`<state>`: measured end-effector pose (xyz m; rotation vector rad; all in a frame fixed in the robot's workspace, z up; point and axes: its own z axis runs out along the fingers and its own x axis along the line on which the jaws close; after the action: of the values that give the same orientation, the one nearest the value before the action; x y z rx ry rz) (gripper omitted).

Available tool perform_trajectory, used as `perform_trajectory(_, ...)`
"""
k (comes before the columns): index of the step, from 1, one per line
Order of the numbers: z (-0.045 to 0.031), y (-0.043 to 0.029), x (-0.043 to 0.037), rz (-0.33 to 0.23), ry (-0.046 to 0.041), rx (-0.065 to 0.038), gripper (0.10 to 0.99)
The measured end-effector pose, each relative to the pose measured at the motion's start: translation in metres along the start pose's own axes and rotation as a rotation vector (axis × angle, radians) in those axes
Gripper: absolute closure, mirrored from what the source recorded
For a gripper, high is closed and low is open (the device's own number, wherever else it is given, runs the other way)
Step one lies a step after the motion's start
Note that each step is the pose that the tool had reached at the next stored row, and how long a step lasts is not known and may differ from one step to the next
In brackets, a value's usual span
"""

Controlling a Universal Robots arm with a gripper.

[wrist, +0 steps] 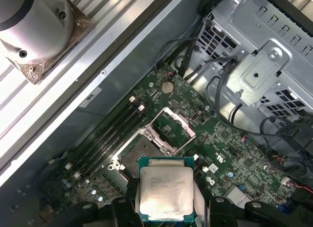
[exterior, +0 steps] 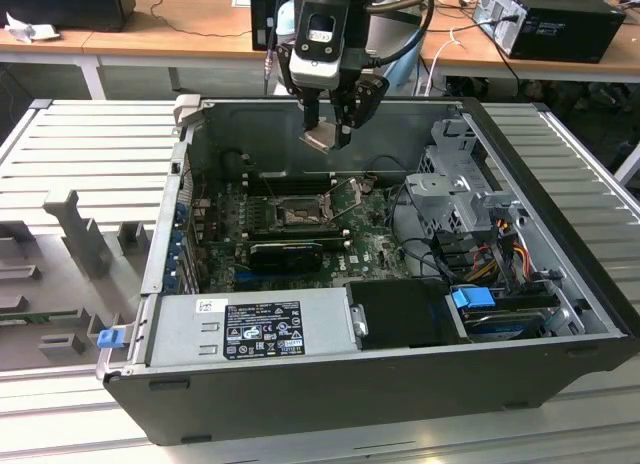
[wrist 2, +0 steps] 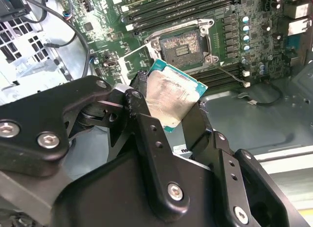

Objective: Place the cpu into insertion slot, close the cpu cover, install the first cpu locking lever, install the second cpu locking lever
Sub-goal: 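Place the cpu into insertion slot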

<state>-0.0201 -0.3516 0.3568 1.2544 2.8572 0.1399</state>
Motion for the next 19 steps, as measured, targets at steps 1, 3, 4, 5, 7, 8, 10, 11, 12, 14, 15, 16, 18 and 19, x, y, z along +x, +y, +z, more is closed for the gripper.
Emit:
perform_trajectory(1,0.0,0.0,0.0,0.005,-0.0004,0.0,0.557)
perform_trajectory(3,0.0,0.0,0.0,0.02,-0.0018,0.0,0.557)
perform_trajectory(4,0.0,0.0,0.0,0.03,-0.0027,-0.001,0.557)
perform_trajectory(5,0.0001,0.0,0.0,0.038,-0.0034,-0.001,0.557)
perform_trajectory(7,0.0001,0.0,0.0,0.058,-0.0052,-0.001,0.557)
perform_trajectory(8,0.0001,0.0,0.0,0.067,-0.0059,-0.001,0.557)
perform_trajectory(10,0.0002,0.0,0.0,0.09,-0.0081,-0.002,0.557)
perform_trajectory(11,0.0002,0.0,0.0,0.102,-0.0091,-0.002,0.557)
perform_trajectory(12,0.0002,0.0,0.0,0.109,-0.0097,-0.002,0.557)
perform_trajectory(14,0.0005,0.0,0.0,0.114,-0.0102,-0.002,0.557)
perform_trajectory(15,0.0008,0.0,0.0,0.115,-0.0103,-0.002,0.557)
perform_trajectory(16,0.0011,-0.0001,0.0,0.115,-0.0104,-0.002,0.557)
perform_trajectory(18,0.0021,-0.0002,0.0,0.115,-0.0103,-0.002,0.557)
perform_trajectory(19,0.0031,-0.0003,-0.0001,0.115,-0.0103,-0.002,0.557)
